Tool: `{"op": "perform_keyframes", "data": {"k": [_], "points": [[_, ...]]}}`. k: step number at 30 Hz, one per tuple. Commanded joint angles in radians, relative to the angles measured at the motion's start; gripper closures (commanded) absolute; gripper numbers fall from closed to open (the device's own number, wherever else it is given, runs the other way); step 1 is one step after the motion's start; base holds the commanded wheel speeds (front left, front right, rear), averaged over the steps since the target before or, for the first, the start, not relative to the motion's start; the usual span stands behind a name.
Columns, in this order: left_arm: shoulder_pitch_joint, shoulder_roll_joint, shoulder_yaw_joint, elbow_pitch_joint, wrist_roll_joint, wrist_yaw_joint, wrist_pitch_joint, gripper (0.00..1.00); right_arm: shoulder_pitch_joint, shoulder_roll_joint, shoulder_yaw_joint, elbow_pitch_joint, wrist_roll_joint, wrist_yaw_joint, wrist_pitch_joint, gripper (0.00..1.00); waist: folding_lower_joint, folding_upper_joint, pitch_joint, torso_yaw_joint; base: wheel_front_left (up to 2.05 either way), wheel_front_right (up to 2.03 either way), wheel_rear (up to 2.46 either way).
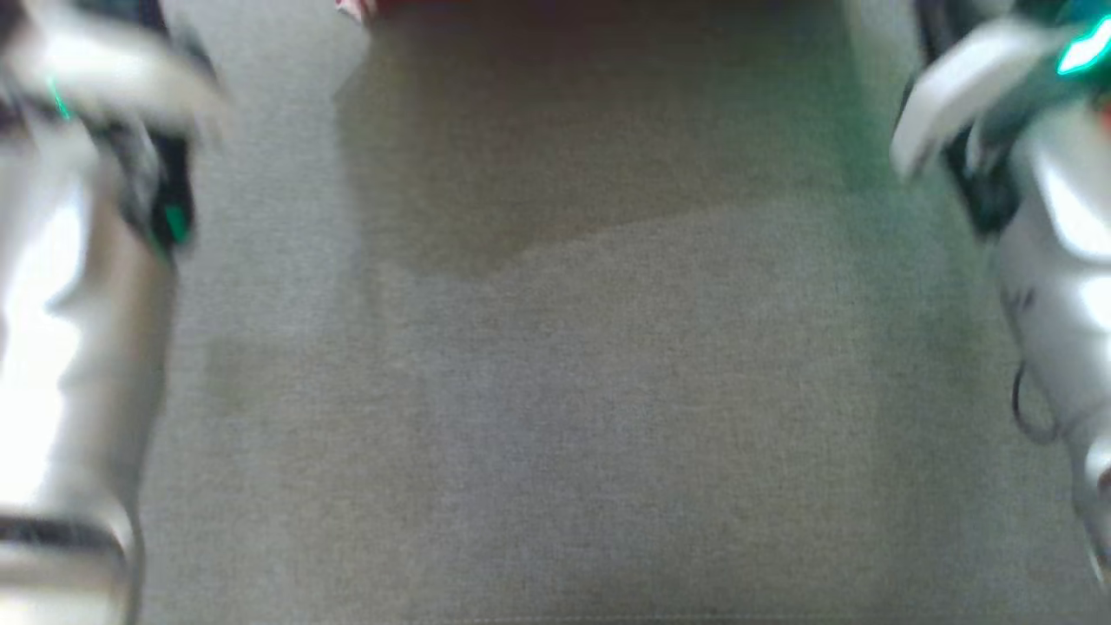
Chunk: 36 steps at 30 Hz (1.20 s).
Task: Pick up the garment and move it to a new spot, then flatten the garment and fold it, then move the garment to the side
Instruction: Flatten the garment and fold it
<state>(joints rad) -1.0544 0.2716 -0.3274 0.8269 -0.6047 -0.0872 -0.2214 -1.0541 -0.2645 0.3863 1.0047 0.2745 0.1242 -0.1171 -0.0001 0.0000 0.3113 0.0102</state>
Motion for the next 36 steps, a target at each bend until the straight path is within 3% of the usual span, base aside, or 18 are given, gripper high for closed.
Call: {"op": "perform_keyframes", "data": {"k": [1, 7, 12, 18, 25, 31, 36], "points": [[0.045, 0.062, 0.006, -0.013, 0.011, -0.006, 0.000, 1.00, 0.040, -0.032, 0.052, -0.010, 0.043, 0.007, 0.027, 1.00, 0.0001, 0.0000, -0.040, 0.022, 0.00, 0.00, 0.00], [0.244, 0.090, -0.080, -0.026, 0.024, -0.029, 0.077, 1.00, 0.157, -0.097, 0.221, -0.021, 0.145, 0.007, 0.129, 1.00, 0.0001, 0.0000, -0.100, 0.039, 0.00, 0.00, 0.00], [0.400, 0.157, -0.183, -0.131, 0.029, -0.041, 0.201, 1.00, 0.225, -0.168, 0.348, -0.095, 0.259, 0.007, 0.169, 1.00, 0.0001, 0.0000, -0.153, 0.051, 0.00, 0.00, 0.00], [0.567, 0.282, -0.282, -0.362, -0.055, -0.043, 0.410, 1.00, 0.275, -0.244, 0.477, -0.171, 0.361, 0.007, 0.208, 1.00, 0.0001, 0.0000, -0.216, 0.060, 0.00, 0.00, 0.00], [0.751, 0.434, -0.312, -0.675, -0.195, -0.040, 0.630, 1.00, 0.331, -0.329, 0.602, -0.262, 0.490, 0.007, 0.285, 1.00, 0.0001, 0.0000, -0.287, 0.070, 0.00, 0.00, 0.00], [0.847, 0.501, -0.301, -0.891, -0.254, 0.025, 0.712, 1.00, 0.369, -0.408, 0.675, -0.361, 0.606, 0.007, 0.369, 1.00, 0.0001, 0.0000, -0.308, 0.071, 0.00, 0.00, 0.00], [0.836, 0.510, -0.278, -0.943, -0.229, 0.074, 0.700, 1.00, 0.362, -0.435, 0.687, -0.405, 0.649, 0.007, 0.373, 1.00, 0.0001, 0.0000, -0.285, 0.068, 0.00, 0.00, 0.00]]}}
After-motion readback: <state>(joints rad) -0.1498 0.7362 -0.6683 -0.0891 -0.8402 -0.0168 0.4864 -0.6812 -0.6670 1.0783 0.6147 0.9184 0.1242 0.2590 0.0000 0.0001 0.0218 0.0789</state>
